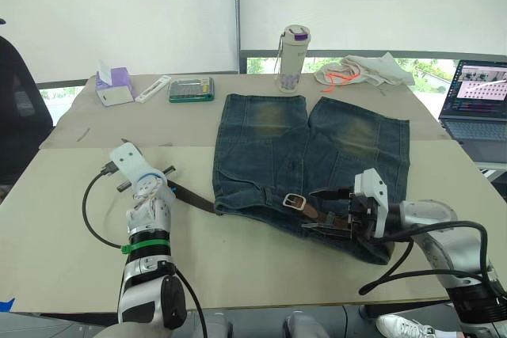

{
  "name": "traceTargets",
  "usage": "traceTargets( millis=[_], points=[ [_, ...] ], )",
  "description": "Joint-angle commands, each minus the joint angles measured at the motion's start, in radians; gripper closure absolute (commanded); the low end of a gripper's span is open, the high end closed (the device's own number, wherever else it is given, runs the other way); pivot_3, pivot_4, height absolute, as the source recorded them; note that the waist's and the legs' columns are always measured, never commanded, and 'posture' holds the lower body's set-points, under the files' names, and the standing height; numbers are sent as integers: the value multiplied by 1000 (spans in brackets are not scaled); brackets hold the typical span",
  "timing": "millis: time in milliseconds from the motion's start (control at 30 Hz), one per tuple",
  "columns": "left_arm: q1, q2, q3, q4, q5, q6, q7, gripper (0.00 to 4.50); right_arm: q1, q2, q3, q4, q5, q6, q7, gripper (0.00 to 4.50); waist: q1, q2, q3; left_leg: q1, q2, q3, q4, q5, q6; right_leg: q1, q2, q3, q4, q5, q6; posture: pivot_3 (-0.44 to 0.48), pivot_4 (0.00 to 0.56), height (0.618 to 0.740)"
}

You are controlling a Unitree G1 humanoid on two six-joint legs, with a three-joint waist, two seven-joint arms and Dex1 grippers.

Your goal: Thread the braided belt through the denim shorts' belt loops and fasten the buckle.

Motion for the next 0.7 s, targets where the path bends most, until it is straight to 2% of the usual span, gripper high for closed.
traceTargets(
  millis=[33,100,233,333,500,700],
  points=[
    [4,28,-76,-76,-4,-150,-193,4483,-17,14,-36,-44,28,10,-26,0,0,0,0,0,0,1,0,0,0,0,0,0,0,0,0,0,150,740],
    [19,60,-157,-95,42,-240,-312,4483,-23,28,-54,-59,52,56,-70,0,0,0,0,-1,0,2,0,0,-1,0,0,0,0,0,0,0,150,740],
    [43,103,-296,-117,135,-421,-459,4483,-64,113,-123,-110,173,188,-223,0,0,0,0,-1,0,2,0,1,-2,0,0,0,-1,0,0,0,150,740],
    [56,155,-415,-103,263,-569,-528,4483,-98,171,-161,-154,250,277,-335,0,0,1,0,-1,0,2,0,1,-1,0,0,0,-1,0,-1,0,150,740],
    [39,224,-570,-41,485,-821,-528,4483,-182,250,-213,-190,409,510,-588,0,0,1,-1,-2,0,0,-1,1,-1,-1,-1,0,-1,1,-1,0,150,740],
    [17,273,-663,-2,644,-1037,-489,4483,-298,352,-342,-75,794,764,-993,0,-1,2,-1,-3,0,-7,-1,1,-1,-2,-1,0,-1,1,-1,0,150,740]
  ],
)
